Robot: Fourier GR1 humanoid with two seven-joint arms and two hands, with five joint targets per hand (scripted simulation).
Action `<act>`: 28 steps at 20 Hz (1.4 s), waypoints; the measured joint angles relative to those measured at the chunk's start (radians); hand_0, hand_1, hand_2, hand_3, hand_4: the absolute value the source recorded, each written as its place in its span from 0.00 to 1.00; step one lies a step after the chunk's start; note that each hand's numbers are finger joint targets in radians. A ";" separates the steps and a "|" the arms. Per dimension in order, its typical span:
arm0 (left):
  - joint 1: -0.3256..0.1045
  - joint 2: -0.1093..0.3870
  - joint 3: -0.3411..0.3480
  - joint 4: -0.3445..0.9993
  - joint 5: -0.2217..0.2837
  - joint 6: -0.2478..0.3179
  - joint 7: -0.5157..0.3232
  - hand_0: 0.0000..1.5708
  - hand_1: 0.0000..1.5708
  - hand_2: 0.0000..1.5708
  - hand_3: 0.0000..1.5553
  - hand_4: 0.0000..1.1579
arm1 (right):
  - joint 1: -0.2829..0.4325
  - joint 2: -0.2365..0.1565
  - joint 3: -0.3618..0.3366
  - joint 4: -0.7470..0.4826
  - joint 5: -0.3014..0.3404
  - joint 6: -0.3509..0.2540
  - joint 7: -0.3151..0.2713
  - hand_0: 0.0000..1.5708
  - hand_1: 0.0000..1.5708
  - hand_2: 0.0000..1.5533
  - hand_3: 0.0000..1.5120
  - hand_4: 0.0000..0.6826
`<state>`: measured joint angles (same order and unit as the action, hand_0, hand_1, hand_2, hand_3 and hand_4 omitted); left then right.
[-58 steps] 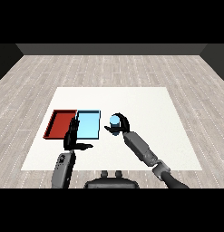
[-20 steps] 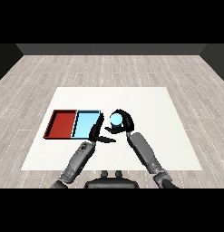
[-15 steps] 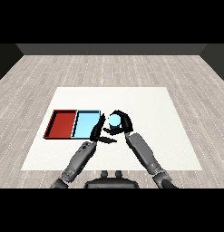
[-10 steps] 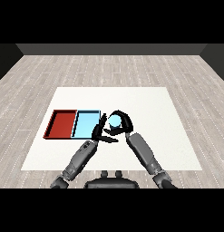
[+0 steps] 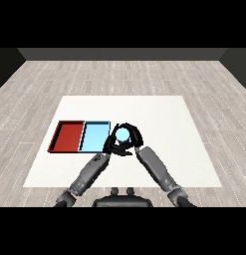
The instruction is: Pick the blue can and put it in the blue box
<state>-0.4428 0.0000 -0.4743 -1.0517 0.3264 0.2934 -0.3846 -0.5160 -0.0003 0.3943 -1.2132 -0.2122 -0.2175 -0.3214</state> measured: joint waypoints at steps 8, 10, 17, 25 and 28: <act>-0.029 0.017 -0.028 0.056 -0.020 0.032 -0.043 0.08 0.08 0.29 0.00 0.52 | -0.034 -0.001 0.126 -0.004 -0.034 -0.097 0.009 0.89 0.89 0.93 0.92 0.89; -0.033 0.028 -0.034 0.061 -0.063 0.069 -0.022 0.29 0.29 0.36 0.26 0.24 | -0.054 -0.001 0.141 0.027 -0.051 -0.098 -0.005 0.92 0.92 0.94 0.92 0.87; -0.059 0.055 -0.076 0.073 -0.224 0.186 0.049 0.00 0.00 0.00 0.00 0.37 | -0.065 -0.025 0.197 0.028 -0.071 -0.141 -0.026 0.93 0.93 0.94 0.92 0.86; -0.009 0.035 -0.037 0.033 -0.143 0.208 -0.015 0.47 0.47 0.52 0.41 0.58 | -0.079 -0.026 0.216 0.005 -0.090 -0.145 -0.010 0.92 0.92 0.94 0.92 0.88; -0.003 0.037 -0.050 0.037 -0.109 0.213 -0.052 0.40 0.40 0.46 0.33 0.57 | -0.071 -0.029 0.231 -0.011 -0.095 -0.157 -0.004 0.91 0.91 0.94 0.92 0.87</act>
<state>-0.4463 0.0370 -0.5241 -1.0149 0.2171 0.5067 -0.4364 -0.5871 -0.0288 0.6249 -1.2244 -0.3070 -0.3742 -0.3255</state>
